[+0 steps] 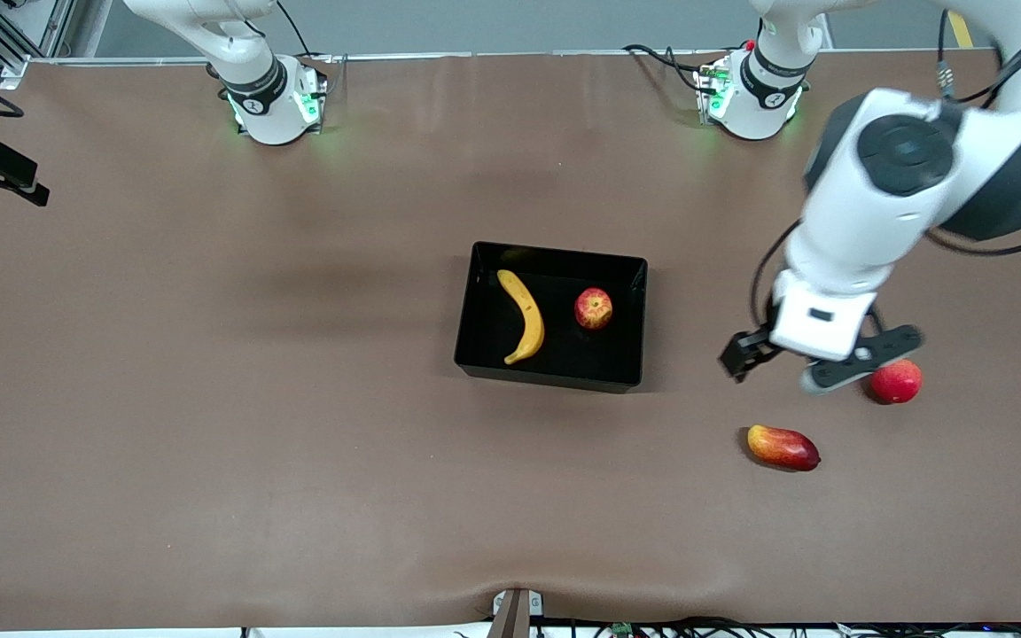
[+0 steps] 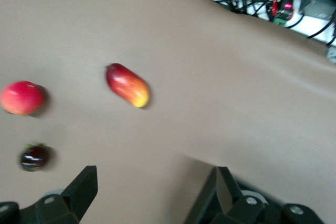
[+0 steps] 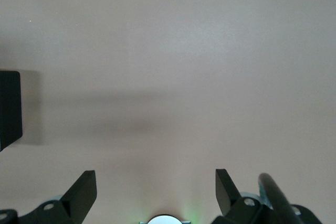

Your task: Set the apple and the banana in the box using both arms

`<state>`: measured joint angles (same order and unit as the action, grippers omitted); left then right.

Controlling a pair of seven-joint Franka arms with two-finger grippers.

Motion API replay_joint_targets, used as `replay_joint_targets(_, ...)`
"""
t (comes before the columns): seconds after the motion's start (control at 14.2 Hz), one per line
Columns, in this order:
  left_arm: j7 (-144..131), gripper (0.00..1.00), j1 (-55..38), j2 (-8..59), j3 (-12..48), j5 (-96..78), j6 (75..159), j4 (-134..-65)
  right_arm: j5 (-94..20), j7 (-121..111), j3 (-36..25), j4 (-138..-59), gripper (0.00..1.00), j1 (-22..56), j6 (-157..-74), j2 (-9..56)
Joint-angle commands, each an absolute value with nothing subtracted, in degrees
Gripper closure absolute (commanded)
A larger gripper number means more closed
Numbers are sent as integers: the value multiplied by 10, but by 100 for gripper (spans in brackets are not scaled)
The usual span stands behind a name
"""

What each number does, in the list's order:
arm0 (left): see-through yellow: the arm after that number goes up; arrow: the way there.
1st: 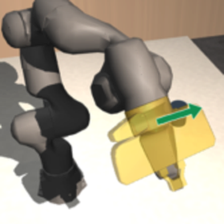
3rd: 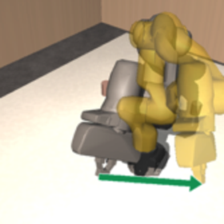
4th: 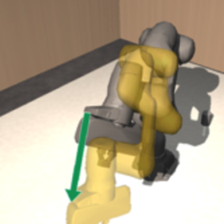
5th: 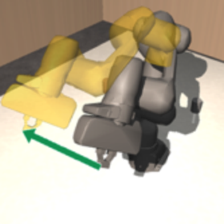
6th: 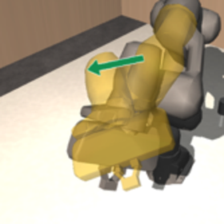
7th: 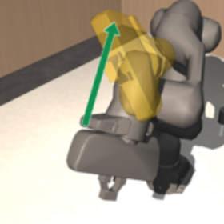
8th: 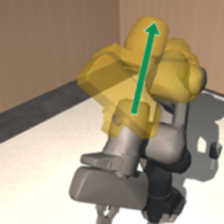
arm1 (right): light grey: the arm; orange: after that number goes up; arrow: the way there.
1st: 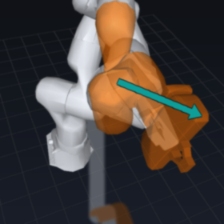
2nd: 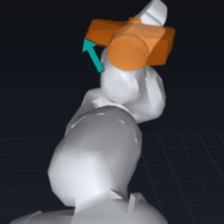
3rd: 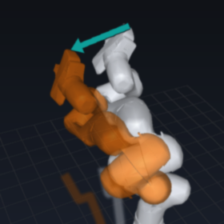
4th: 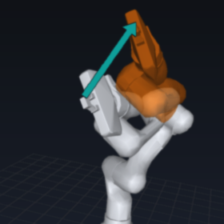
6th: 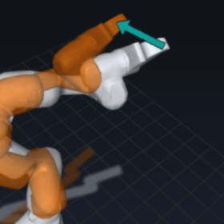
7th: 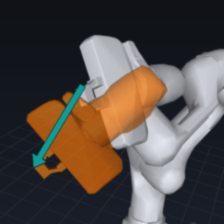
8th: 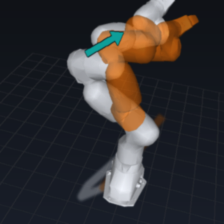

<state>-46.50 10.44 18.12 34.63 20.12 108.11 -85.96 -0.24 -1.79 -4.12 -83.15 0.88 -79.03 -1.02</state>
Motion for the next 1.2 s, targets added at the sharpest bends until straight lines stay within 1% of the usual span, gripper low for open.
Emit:
replay_joint_targets(0.0,-389,0,113,151,348,191,1005,-839,-13,-24,-38,-837,0,2,-788,-18)
replay_joint_targets(0.14,-347,0,124,141,348,179,977,-825,-13,-24,-38,-837,0,4,-790,-18)
replay_joint_targets(0.21,-317,0,122,121,337,158,974,-828,-13,-24,-36,-836,0,6,-790,-18)
replay_joint_targets(0.42,-237,0,82,76,232,52,939,-835,-13,-24,-39,-838,0,-3,-788,-18)
replay_joint_targets(0.49,-215,0,65,58,200,35,933,-846,-14,-24,-39,-838,0,-4,-789,-18)
replay_joint_targets(0.7,-138,0,20,-6,115,-7,928,-909,-18,-23,-39,-838,0,-2,-788,-18)
replay_joint_targets(0.85,-115,0,-7,-49,70,-28,932,-957,-18,-24,-39,-838,0,-4,-787,-18)
replay_joint_targets(0.92,-114,0,-17,-69,61,-29,932,-975,-18,-24,-39,-838,0,-4,-787,-18)
replay_joint_targets(1.13,-114,0,-27,-115,58,-29,933,-1019,-18,-24,-38,-837,0,0,-788,-18)
